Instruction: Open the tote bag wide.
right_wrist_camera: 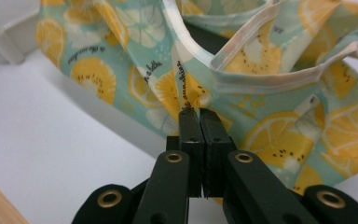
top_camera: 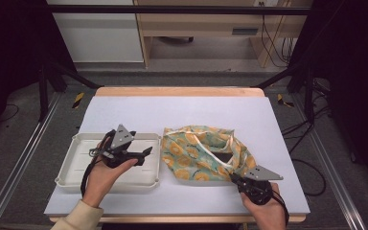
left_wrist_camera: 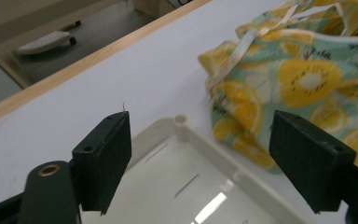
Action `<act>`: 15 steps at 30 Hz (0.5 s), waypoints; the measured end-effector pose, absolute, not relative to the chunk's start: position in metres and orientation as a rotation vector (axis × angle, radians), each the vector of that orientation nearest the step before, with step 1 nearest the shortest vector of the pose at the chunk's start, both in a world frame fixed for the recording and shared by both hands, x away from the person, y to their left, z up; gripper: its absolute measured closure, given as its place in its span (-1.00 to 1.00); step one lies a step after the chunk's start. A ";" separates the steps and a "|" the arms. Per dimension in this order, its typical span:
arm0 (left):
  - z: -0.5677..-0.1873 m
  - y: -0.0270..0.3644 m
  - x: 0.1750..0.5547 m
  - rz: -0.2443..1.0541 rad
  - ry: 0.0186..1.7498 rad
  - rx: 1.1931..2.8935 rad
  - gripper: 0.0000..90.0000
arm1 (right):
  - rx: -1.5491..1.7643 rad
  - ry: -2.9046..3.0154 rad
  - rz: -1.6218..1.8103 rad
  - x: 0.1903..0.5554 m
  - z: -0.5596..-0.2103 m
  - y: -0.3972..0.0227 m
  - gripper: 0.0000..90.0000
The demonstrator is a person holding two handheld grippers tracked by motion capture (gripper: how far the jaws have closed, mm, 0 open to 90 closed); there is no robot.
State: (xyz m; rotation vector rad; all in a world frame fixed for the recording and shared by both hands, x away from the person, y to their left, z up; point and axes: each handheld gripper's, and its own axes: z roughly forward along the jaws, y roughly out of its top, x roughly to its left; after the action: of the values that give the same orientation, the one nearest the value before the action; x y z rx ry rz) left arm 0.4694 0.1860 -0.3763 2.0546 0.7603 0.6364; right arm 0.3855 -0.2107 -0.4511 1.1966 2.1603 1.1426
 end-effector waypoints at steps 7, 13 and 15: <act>-0.358 0.138 0.492 0.611 0.609 2.130 -0.55 | 1.159 2.184 1.094 0.374 -0.460 -0.212 0.98; -0.359 0.110 0.507 0.547 0.549 2.218 -0.52 | 1.154 2.183 1.069 0.369 -0.461 -0.212 0.97; -0.363 0.102 0.512 0.534 0.529 2.266 -0.52 | 1.149 2.192 1.064 0.369 -0.462 -0.211 0.97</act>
State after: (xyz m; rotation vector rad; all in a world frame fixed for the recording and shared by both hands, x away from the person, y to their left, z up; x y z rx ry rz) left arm 0.5120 0.1020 -0.3632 2.2659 0.5289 0.5336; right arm 0.3695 -0.2114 -0.4617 1.1485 2.1921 1.0637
